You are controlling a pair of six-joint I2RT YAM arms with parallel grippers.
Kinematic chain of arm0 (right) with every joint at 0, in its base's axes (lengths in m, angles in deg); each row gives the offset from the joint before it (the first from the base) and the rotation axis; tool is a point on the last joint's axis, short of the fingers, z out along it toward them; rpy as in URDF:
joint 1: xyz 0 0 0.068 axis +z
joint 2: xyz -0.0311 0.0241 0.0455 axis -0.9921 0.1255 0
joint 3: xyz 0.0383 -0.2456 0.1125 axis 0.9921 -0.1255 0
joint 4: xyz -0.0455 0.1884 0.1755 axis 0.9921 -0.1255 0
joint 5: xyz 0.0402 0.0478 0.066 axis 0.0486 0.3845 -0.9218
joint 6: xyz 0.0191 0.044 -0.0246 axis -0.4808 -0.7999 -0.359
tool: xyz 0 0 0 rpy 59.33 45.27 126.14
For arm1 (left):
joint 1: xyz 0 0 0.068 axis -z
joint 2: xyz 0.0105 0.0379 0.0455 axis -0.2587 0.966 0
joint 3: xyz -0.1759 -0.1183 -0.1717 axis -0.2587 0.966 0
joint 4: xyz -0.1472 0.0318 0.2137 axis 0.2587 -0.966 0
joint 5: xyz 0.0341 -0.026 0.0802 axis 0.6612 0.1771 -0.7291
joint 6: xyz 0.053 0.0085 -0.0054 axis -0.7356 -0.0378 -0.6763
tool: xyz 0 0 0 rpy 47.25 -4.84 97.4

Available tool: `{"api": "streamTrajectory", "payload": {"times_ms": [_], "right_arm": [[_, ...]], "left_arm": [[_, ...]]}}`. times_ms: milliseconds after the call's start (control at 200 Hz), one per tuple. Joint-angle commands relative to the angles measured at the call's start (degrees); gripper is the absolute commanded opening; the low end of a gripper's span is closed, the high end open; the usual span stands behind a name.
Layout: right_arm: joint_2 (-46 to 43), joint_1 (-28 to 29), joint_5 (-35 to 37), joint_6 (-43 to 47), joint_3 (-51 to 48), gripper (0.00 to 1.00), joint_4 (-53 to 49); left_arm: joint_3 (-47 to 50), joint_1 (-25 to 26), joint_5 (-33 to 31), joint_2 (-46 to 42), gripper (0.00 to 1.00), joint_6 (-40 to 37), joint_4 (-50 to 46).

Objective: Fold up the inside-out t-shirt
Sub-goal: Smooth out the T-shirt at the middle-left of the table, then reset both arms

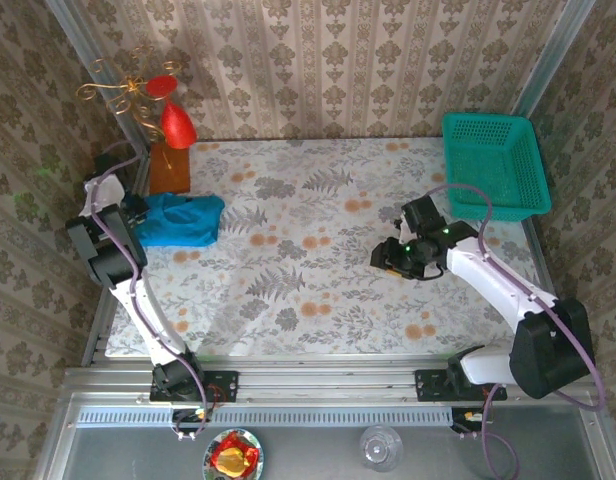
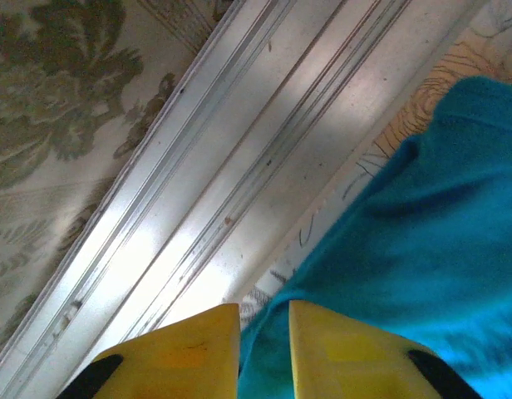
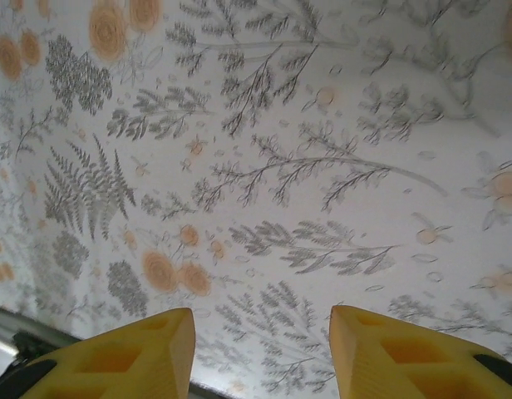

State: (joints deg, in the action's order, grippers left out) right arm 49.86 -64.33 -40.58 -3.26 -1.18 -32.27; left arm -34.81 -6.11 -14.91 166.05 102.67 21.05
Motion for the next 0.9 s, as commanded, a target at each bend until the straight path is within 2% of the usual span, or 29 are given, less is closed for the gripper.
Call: {"api": "streamTrajectory", "payload": {"times_ms": [0, 145, 215, 285, 330, 370, 380, 545, 735, 820, 895], "right_arm": [[-2.48, -0.76, 9.04, 4.38, 2.7, 0.5, -4.17], [-4.99, -2.93, 16.64, 6.43, 1.74, 0.6, -0.9], [-5.18, -4.55, 18.9, 7.46, 1.31, 0.69, 0.91], [-4.75, -6.45, 21.28, 8.31, 1.34, 0.83, 2.03], [-4.51, -7.72, 22.45, 8.87, 1.33, 0.99, 2.69], [-4.35, -8.89, 23.2, 9.15, 1.12, 1.0, 3.44], [-4.34, -9.23, 23.34, 9.22, 1.1, 1.0, 3.65], [-5.7, -12.98, 28.12, 11.72, -1.93, 1.0, 8.37], [-8.35, -15.9, 39.91, 16.21, -9.68, 1.0, 19.16], [-8.73, -18.14, 40.37, 17.43, -14.14, 1.0, 25.57], [-9.03, -18.94, 39.56, 20.35, -18.6, 1.0, 33.37]], "left_arm": [[3.41, -0.23, 3.16, -8.48, 0.26, 2.42, 3.34], [14.56, 0.16, 7.2, -17.47, 0.39, 4.84, 11.28], [21.15, 0.82, 8.92, -22.41, 0.47, 6.37, 16.63], [27.14, 2.04, 10.18, -26.46, 0.56, 7.4, 20.91], [30.58, 3.21, 10.94, -28.52, 0.77, 7.52, 23.16], [33.31, 4.36, 11.3, -30.07, 0.97, 7.29, 24.69], [33.92, 4.68, 11.15, -30.49, 0.99, 7.26, 24.97], [43.41, 9.77, 7.37, -36.37, 1.0, 5.8, 29.61], [54.04, 17.6, -5.39, -43.06, 1.0, -0.06, 38.02], [58.35, 21.28, -12.2, -45.41, 1.0, -3.97, 42.71], [61.73, 23.71, -15.77, -46.77, 1.0, -7.71, 47.09]]}}
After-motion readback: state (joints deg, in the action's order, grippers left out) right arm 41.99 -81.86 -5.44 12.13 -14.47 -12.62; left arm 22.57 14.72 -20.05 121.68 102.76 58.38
